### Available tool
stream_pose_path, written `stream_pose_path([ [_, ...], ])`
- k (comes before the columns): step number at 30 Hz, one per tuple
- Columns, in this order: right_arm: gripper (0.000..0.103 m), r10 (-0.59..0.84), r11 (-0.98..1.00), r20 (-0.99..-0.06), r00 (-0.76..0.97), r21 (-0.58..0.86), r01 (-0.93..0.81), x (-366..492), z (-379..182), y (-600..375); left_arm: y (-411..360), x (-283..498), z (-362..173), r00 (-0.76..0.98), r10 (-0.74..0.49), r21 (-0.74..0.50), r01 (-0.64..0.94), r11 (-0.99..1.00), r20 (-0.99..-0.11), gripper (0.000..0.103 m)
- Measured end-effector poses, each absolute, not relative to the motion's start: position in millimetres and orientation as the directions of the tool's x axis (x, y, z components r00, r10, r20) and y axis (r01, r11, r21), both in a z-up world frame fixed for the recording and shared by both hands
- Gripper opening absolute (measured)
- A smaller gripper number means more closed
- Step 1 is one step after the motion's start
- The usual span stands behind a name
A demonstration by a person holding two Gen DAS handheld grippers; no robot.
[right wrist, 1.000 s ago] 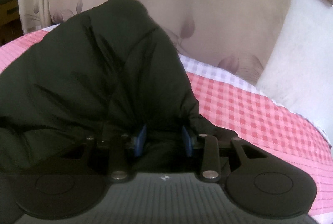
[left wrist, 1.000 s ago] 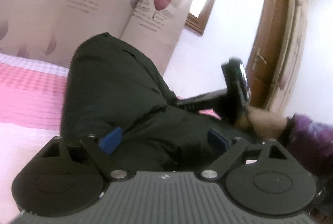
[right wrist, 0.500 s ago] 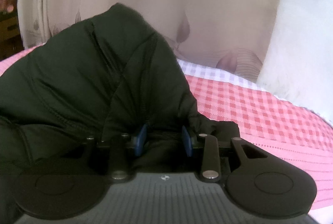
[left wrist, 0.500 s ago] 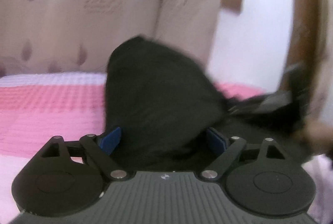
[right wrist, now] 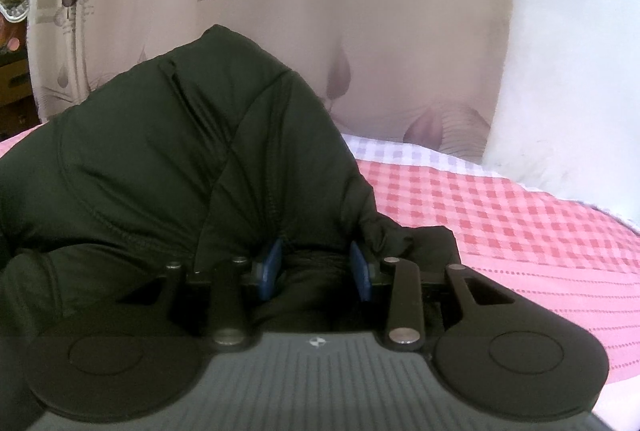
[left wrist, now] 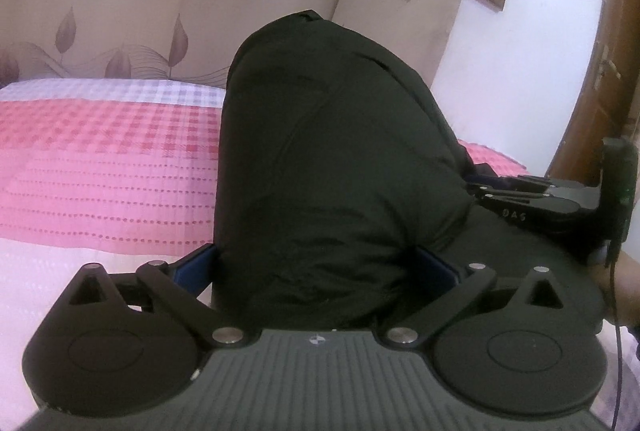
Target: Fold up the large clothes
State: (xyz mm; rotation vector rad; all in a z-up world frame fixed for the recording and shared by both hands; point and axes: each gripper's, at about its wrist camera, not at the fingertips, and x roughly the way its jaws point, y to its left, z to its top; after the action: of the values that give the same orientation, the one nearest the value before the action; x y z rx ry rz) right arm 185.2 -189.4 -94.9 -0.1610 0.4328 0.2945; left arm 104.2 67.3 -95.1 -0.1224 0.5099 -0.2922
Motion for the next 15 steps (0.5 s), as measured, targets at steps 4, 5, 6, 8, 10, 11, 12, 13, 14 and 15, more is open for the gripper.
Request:
stream_pose_path([
  [4, 0.037, 0.238, 0.947, -0.43, 0.871, -0.095, -0.306, 181.9, -95.5, -188.2, 66.4, 102.8, -96.1, 0.834, -0.298, -0.176, 0.243, 0.954, -0.464, 0.103],
  [5, 0.037, 0.235, 0.947, -0.431, 0.871, -0.099, -0.305, 181.5, -94.8, -187.8, 66.4, 102.8, -96.2, 0.835, -0.296, -0.174, 0.242, 0.955, -0.464, 0.103],
  [6, 0.037, 0.23, 0.947, -0.43, 0.873, -0.105, -0.302, 180.1, -94.0, -187.2, 66.2, 102.6, -96.5, 0.835, -0.295, -0.173, 0.241, 0.955, -0.464, 0.103],
  [8, 0.039, 0.22, 0.947, -0.433, 0.874, -0.119, -0.298, 179.5, -91.8, -186.4, 65.6, 102.4, -96.6, 0.836, -0.291, -0.166, 0.241, 0.956, -0.465, 0.103],
  [10, 0.042, 0.205, 0.947, -0.442, 0.873, -0.137, -0.291, 179.5, -88.0, -184.4, 66.1, 102.2, -96.8, 0.836, -0.29, -0.165, 0.241, 0.957, -0.466, 0.103],
  [11, 0.045, 0.193, 0.946, -0.444, 0.875, -0.154, -0.286, 179.1, -86.2, -183.4, 66.1, 102.0, -96.8, 0.836, -0.29, -0.165, 0.24, 0.957, -0.466, 0.103],
  [12, 0.047, 0.178, 0.945, -0.445, 0.877, -0.172, -0.279, 178.2, -84.4, -182.0, 66.1, 102.0, -96.8, 0.836, -0.289, -0.164, 0.24, 0.957, -0.466, 0.103],
  [13, 0.056, 0.163, 0.944, -0.447, 0.88, -0.188, -0.27, 177.4, -82.5, -181.0, 65.9, 101.7, -96.8, 0.837, -0.288, -0.163, 0.239, 0.957, -0.466, 0.103],
  [14, 0.078, 0.138, 0.947, -0.448, 0.883, -0.2, -0.25, 176.5, -80.6, -180.6, 66.4, 101.6, -97.0, 0.837, -0.288, -0.163, 0.238, 0.957, -0.466, 0.103],
  [15, 0.089, 0.092, 0.955, -0.45, 0.888, -0.213, -0.207, 177.1, -78.3, -181.4, 66.8, 101.5, -97.0, 0.836, -0.288, -0.164, 0.238, 0.957, -0.466, 0.103],
])
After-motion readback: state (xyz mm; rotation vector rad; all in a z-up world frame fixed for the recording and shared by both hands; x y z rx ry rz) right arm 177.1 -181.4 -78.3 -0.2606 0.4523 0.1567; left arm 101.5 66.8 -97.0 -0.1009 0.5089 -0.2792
